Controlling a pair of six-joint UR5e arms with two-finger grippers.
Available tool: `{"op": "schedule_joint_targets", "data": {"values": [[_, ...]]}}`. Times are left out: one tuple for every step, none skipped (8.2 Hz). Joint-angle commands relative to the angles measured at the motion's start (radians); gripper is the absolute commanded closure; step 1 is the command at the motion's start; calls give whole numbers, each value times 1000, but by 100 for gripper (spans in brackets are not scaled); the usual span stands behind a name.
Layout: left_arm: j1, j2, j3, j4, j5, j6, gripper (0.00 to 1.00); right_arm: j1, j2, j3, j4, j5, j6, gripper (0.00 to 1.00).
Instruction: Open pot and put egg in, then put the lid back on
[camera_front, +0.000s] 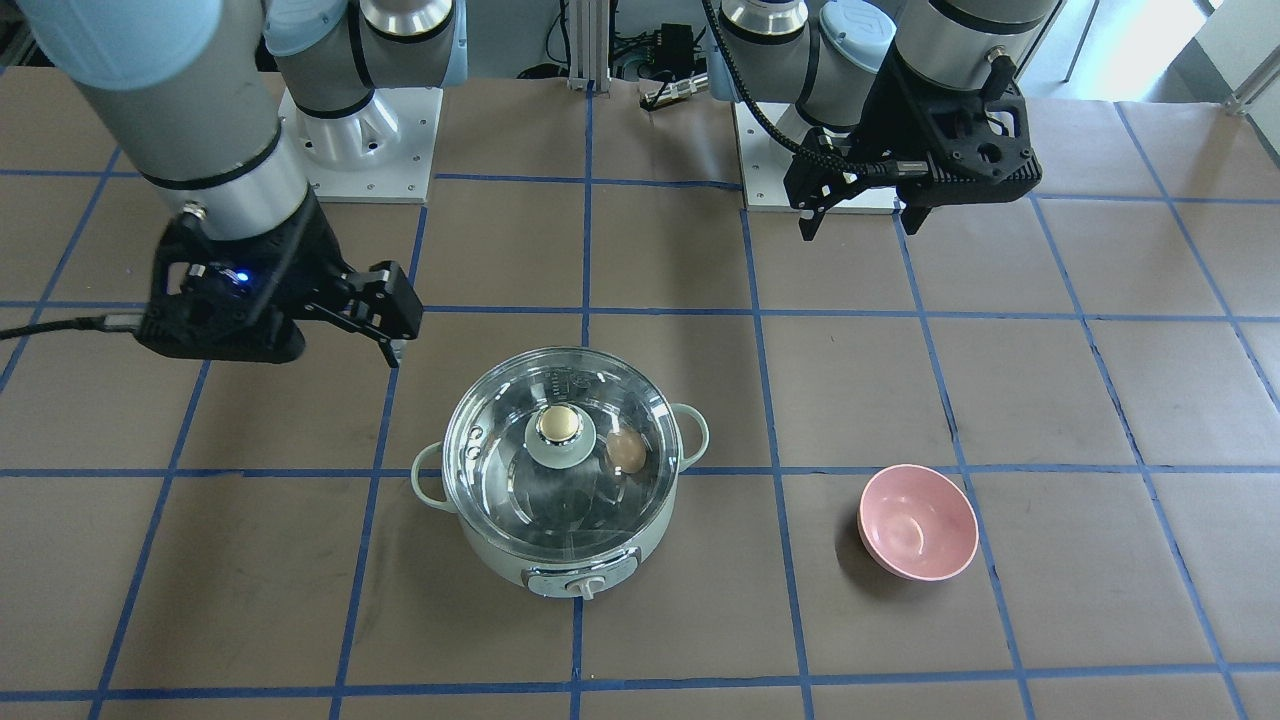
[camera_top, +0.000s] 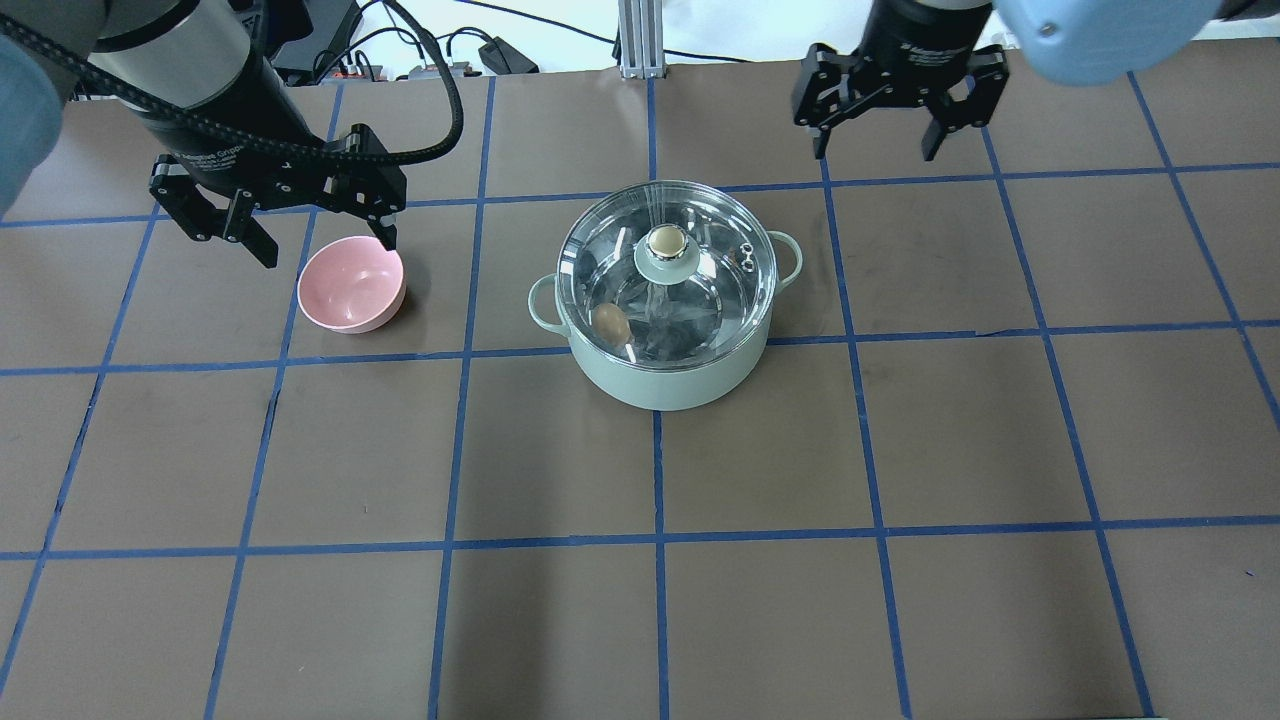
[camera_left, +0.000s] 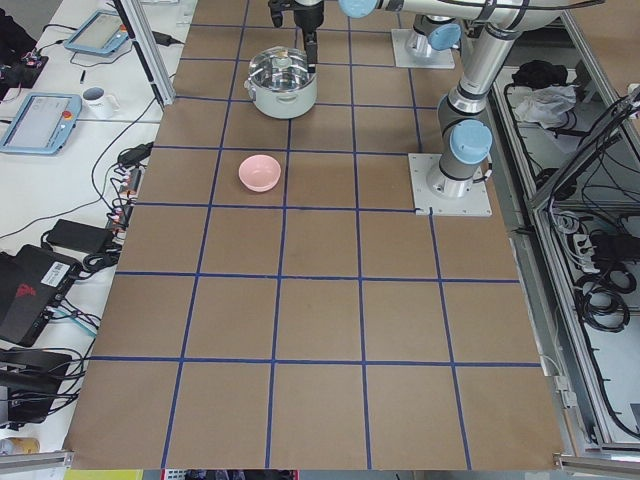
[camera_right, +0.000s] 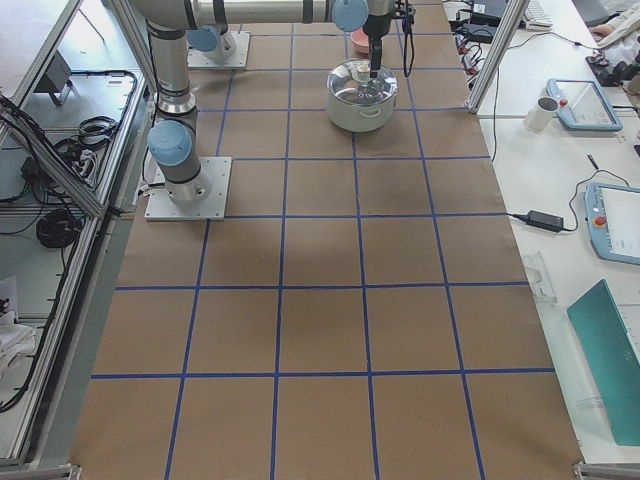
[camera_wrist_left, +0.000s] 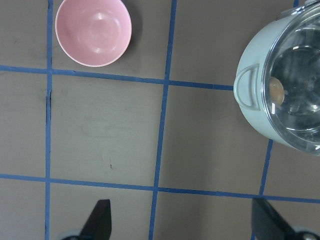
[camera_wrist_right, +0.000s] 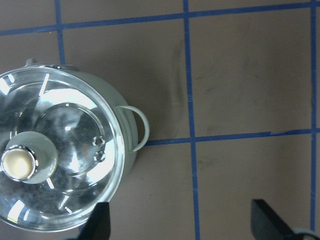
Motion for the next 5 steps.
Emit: {"op": "schedule_joint_targets", "data": {"values": [[0,0,0,0,0,0,0,-117,-98,2,129,-61,-92,0],[0,0,0,0,0,0,0,-126,-113,10,145,-94,-101,0],[0,2,0,0,0,0,0,-127,-113,13,142,-95,-101,0],[0,0,0,0,0,0,0,-127,-115,13,144,-89,-101,0],[0,0,0,2,0,0,0,-125,-113,13,144,-82,-103,0]]}}
